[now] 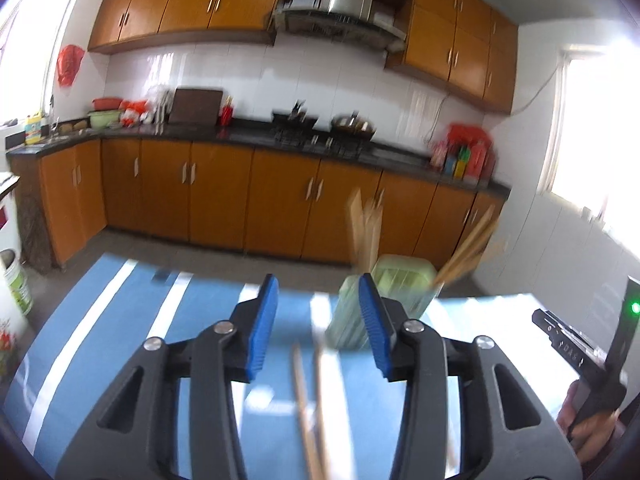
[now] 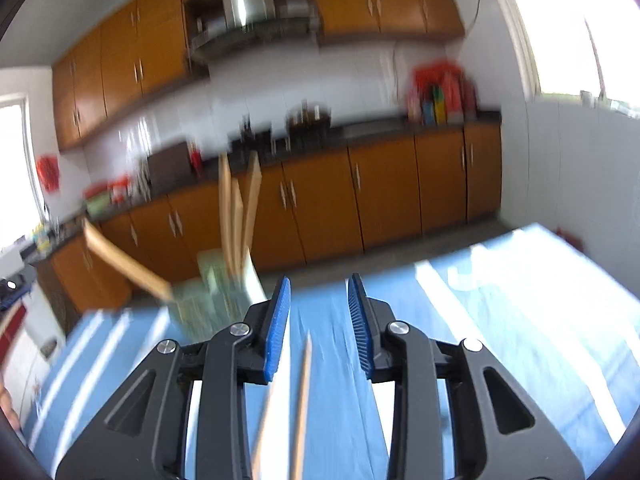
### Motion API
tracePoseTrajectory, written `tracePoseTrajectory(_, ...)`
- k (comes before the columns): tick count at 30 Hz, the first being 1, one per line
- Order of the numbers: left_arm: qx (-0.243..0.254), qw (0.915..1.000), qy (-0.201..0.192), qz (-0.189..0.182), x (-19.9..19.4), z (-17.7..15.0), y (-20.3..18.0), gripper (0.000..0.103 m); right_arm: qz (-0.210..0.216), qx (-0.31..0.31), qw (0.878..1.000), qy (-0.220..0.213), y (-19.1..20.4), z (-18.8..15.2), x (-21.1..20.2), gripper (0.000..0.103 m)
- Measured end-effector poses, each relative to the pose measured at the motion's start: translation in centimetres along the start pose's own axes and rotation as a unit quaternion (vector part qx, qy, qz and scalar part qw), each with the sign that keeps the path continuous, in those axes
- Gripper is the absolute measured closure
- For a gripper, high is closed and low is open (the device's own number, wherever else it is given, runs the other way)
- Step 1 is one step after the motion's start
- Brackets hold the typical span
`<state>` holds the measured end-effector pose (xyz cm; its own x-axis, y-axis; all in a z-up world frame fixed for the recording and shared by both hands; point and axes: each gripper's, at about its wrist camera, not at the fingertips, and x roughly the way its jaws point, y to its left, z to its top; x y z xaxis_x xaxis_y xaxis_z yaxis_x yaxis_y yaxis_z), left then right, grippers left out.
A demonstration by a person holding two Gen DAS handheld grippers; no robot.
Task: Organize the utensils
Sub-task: 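Drop the left gripper's chopstick into the holder and open it while the right gripper releases its own, then close the left gripper on a chopstick on the cloth while the right gripper grasps another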
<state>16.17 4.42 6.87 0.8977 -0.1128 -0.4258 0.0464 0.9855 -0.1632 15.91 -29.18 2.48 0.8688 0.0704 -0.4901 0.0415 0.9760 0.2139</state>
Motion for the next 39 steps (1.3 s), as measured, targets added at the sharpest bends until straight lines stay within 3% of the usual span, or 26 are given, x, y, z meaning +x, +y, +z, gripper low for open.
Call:
tracePoseTrajectory(3, 0.000, 0.9984, 0.054, 0.016, 0.9, -4.2, 2.0, 0.060, 0.019, -0.004, 0.997, 0.076, -0.1, -4.1, 2.6, 0.072)
tracePoseTrajectory(7, -0.008, 0.9924, 0.115, 0.042, 2.0, -8.8, 4.4, 0.060, 0.038, -0.034, 0.988, 0.143, 1.7, -7.7, 5.0, 0.072)
tracePoseTrajectory(13, -0.021, 0.9876, 0.149, 0.045, 2.8, -11.2, 5.6, 0.060, 0.014, -0.069, 0.978, 0.194, 3.3, -10.2, 7.6, 0.072)
tracePoseTrajectory(14, -0.019, 0.9875, 0.151, 0.042, 3.0, -11.3, 5.6, 0.060, 0.009, -0.073, 0.979, 0.188, 3.3, -10.3, 7.7, 0.075)
tracePoseTrajectory(16, -0.009, 0.9875, 0.154, 0.033, 3.4, -11.0, 4.8, 0.060, -0.005, -0.079, 0.980, 0.185, 3.1, -10.4, 7.9, 0.094)
tracePoseTrajectory(17, -0.004, 0.9874, 0.156, 0.028, 3.6, -11.0, 4.4, 0.060, -0.009, -0.075, 0.980, 0.184, 2.6, -10.1, 8.1, 0.095)
tracePoseTrajectory(22, 0.022, 0.9840, 0.177, 0.001, 5.5, -11.5, 1.7, 0.060, -0.069, -0.015, 0.983, 0.170, -1.1, -9.5, 8.1, 0.095)
tracePoseTrajectory(24, 0.030, 0.9820, 0.187, -0.001, 6.3, -12.1, 0.9, 0.063, -0.070, -0.010, 0.983, 0.170, -2.0, -9.4, 8.0, 0.095)
tracePoseTrajectory(28, 0.039, 0.9764, 0.212, 0.003, 8.1, -13.2, -0.2, 0.080, -0.070, -0.019, 0.983, 0.169, -2.1, -9.6, 7.9, 0.095)
tracePoseTrajectory(35, 0.041, 0.9724, 0.229, 0.006, 9.2, -14.4, -0.8, 0.085, -0.068, -0.019, 0.983, 0.169, -2.1, -9.6, 7.8, 0.095)
tracePoseTrajectory(39, 0.048, 0.9714, 0.232, 0.019, 9.5, -15.1, -0.9, 0.094, -0.069, -0.021, 0.983, 0.168, -1.9, -9.6, 7.7, 0.095)
